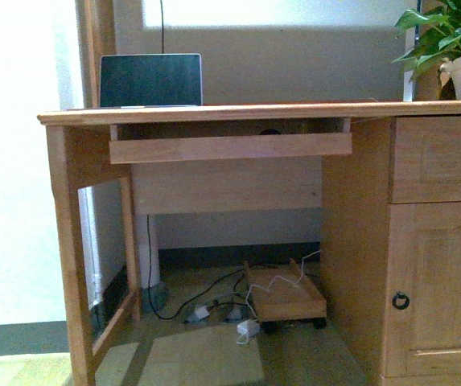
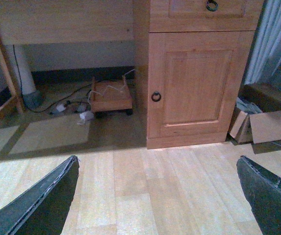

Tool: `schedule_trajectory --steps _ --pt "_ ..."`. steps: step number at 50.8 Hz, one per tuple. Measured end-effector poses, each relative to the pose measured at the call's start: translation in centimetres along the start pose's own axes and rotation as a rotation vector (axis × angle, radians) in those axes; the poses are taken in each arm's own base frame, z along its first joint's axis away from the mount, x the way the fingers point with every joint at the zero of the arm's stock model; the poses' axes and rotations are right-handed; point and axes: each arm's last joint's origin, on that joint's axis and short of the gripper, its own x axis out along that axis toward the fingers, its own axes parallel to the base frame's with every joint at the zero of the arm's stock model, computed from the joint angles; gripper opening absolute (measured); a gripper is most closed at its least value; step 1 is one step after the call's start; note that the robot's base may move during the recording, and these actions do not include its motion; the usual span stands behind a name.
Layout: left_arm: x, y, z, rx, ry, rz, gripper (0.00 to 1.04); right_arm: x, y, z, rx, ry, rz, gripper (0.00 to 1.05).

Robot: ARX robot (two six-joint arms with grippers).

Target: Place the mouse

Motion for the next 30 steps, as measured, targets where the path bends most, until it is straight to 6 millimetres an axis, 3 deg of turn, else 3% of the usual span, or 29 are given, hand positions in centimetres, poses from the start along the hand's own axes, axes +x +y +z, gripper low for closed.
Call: schedule_trajectory --steps 30 --pt "0.0 0.0 0.0 0.0 0.0 0.0 0.97 0.0 0.0 0.0 0.0 0.0 0.0 0.97"
